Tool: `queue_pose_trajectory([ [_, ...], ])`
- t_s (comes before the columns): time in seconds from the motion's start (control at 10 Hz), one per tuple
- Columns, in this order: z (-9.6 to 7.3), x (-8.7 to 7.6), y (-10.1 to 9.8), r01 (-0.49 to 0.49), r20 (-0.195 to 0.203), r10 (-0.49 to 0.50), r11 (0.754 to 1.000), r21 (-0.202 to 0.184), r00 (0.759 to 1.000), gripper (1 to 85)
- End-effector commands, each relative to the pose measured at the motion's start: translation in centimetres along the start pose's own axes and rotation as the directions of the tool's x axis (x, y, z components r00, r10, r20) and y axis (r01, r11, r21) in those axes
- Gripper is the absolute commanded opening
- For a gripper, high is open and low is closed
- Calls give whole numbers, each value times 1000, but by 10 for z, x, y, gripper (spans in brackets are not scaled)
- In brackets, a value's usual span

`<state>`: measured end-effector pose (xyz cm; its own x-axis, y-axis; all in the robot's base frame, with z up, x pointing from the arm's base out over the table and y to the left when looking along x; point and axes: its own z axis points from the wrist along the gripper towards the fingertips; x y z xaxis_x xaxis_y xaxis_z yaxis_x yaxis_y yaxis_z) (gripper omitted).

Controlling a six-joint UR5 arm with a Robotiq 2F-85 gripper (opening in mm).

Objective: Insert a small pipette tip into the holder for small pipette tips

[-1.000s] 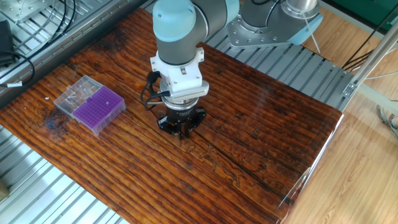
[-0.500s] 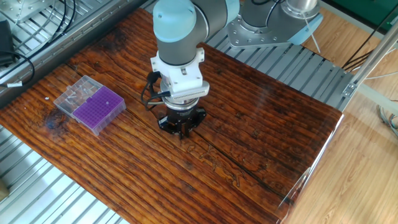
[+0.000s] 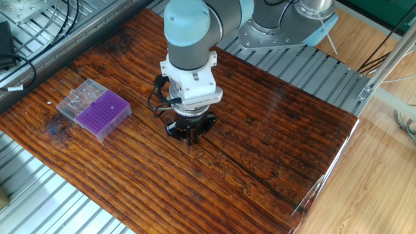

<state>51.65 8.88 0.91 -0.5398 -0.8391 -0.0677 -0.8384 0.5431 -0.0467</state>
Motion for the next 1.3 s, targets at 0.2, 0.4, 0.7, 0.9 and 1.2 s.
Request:
queue_pose_trajectory([
  [0.2, -4, 11, 9, 15, -125, -17, 1000, -16, 992, 223],
  [0.4, -4, 10, 5, 28, -130, -28, 1000, -2, 991, 223],
  [0.7, -5, -7, -9, 60, -76, -58, 998, 15, 995, 223],
  [0.9, 0, -8, -14, 89, -68, -87, 996, 19, 994, 223],
  [1.2, 4, -5, -5, 121, -59, -123, 992, -29, 991, 223],
])
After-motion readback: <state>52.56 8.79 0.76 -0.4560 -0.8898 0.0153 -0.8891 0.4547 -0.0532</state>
